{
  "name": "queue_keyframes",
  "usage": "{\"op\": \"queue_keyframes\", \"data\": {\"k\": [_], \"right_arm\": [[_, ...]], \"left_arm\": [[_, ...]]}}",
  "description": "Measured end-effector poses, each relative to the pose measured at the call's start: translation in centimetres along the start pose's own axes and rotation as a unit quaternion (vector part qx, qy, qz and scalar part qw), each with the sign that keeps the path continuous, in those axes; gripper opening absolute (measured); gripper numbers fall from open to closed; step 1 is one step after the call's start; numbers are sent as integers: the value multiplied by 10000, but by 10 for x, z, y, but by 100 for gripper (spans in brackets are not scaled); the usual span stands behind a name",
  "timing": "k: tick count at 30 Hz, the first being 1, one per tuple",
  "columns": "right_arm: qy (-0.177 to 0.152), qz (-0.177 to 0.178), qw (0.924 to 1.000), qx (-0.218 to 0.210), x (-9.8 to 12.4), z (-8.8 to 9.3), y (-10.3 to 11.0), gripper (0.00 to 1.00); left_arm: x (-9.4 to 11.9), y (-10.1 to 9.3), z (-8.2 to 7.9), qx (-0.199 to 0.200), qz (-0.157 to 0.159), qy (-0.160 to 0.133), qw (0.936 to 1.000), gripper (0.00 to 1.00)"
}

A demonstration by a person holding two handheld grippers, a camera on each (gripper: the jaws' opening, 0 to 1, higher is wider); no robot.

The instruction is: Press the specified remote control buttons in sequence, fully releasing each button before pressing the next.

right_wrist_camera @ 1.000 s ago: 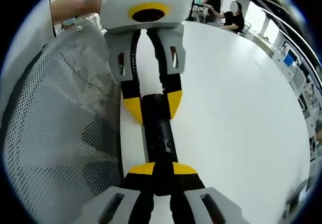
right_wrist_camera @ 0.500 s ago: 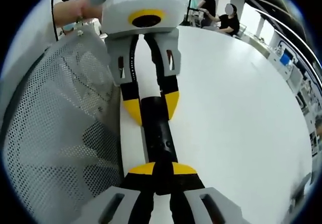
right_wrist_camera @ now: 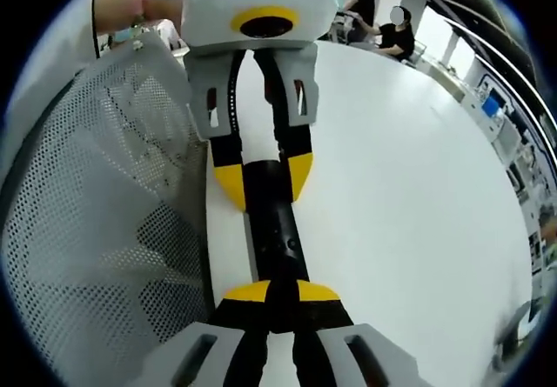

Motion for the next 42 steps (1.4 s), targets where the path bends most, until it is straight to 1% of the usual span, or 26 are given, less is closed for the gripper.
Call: {"op": "queue_keyframes", "data": {"k": [4,6,7,11,17,18,20,23,26,27,28,32,33,34,36,38,42], "right_arm": [[-217,-52,9995,-239,2,2,-2,6],[-329,-92,9993,-180,2,4,-2,5],[-335,-103,9993,-129,2,4,-2,5],[-195,-74,9998,52,1,2,0,5],[-115,37,9999,19,3,4,2,3],[-45,87,9999,78,4,5,2,1],[-23,150,9998,142,3,5,2,0],[-2,199,9997,114,3,4,0,0],[102,219,9997,54,2,1,-3,0],[234,235,9990,287,2,1,-2,0],[260,283,9983,443,1,0,-2,0],[135,364,9983,443,1,3,0,0],[40,365,9988,330,1,3,-1,0],[-124,343,9993,74,2,4,-1,0],[-427,289,9982,-300,3,5,-3,0],[-591,235,9966,-520,4,7,-3,0],[-611,146,9972,-416,4,5,0,0]], "left_arm": [[0,0,0,-1,11,11,10000,24],[0,0,0,17,7,2,10000,24],[0,0,0,32,1,-11,10000,24],[0,0,1,55,-11,-45,10000,24],[0,0,1,71,-15,-54,10000,24],[0,0,1,73,-16,-55,10000,24],[0,0,1,93,-21,-62,9999,24],[0,0,1,110,-29,-84,9999,24],[0,0,1,83,-26,-78,9999,24],[0,0,1,66,-20,-65,10000,24],[0,0,1,47,-14,-51,10000,24],[0,0,0,32,-9,-22,10000,24],[0,0,0,44,-12,-27,10000,24],[0,0,0,48,-14,-29,10000,24],[0,0,1,65,-20,-41,10000,24],[0,0,1,76,-25,-40,10000,24],[0,0,1,71,-22,-40,10000,24]]}}
Point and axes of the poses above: the point that each gripper's makers call its tool centre point, and the gripper's own axes: x roughly backward along the fingers, y roughly to its left, z roughly out of its underside, the point moved 5 cm from there along x, roughly backward along the fingers, and after that the axes turned 6 degrees about -z, right-handed, at the moved point
